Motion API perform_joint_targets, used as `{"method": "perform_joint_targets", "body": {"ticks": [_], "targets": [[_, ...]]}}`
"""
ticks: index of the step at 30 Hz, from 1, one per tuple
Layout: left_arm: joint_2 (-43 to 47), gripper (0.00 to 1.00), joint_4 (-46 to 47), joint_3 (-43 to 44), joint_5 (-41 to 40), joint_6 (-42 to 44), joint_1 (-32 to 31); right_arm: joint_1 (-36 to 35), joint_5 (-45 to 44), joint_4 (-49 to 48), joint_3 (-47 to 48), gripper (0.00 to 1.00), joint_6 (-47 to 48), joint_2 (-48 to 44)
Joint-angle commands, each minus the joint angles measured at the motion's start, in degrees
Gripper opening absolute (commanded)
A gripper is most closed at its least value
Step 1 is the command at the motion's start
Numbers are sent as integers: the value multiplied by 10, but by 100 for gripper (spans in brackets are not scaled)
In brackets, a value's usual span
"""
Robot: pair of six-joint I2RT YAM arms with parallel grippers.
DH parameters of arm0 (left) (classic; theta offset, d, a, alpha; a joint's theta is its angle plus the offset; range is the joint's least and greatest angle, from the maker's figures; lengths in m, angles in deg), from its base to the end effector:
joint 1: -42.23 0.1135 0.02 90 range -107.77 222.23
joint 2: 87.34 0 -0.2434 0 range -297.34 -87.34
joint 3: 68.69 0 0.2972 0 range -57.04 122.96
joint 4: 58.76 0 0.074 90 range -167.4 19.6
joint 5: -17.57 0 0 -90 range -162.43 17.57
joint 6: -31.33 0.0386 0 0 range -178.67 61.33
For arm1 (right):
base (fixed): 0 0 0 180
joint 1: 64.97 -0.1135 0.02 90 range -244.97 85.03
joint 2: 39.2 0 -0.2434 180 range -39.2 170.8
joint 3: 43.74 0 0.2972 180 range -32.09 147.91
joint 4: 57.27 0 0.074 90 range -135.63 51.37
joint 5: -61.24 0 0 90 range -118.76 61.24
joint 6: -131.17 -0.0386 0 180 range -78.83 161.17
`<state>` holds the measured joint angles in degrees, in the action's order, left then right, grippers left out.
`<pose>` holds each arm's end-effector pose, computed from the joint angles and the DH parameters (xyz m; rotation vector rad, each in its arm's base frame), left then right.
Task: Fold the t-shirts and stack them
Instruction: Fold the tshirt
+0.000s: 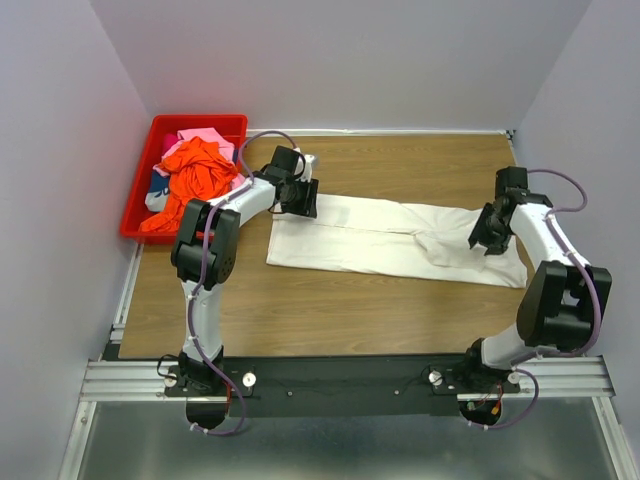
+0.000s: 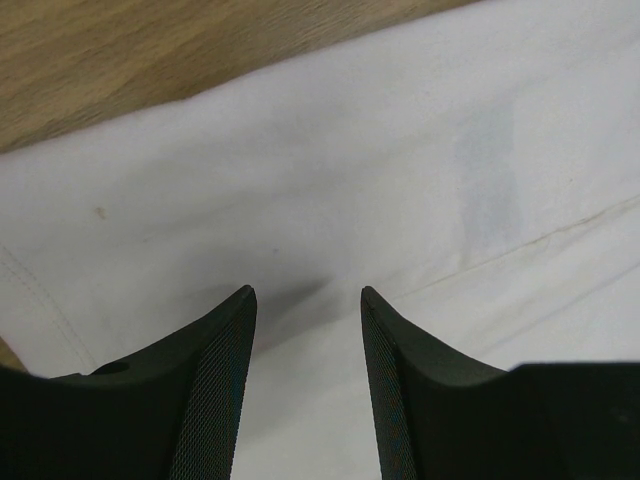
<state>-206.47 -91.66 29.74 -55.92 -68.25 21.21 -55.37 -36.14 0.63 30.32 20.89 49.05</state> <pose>0.4463 -0.1833 0.1317 0.3743 2.5190 -0.5767 0.3297 -0.0608 0.1771 0.7535 2.7129 -0.1395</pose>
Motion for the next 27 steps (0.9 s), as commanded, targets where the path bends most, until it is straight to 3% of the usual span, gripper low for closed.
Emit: {"method": "perform_joint_targets", "body": {"ticks": [1,8,17,27], "targets": [[-5,54,-9,8,9,5,-3,-59,93,-27,44,48,23,-25],[0,54,-7,-2,9,4,-3,-206,162,-85,34,48,2,43],[19,54,1,-36,5,4,-3,-215,125,-105,25,48,-3,116],[34,54,7,-58,-1,-3,-3,-215,-36,-74,41,50,-14,131]]}}
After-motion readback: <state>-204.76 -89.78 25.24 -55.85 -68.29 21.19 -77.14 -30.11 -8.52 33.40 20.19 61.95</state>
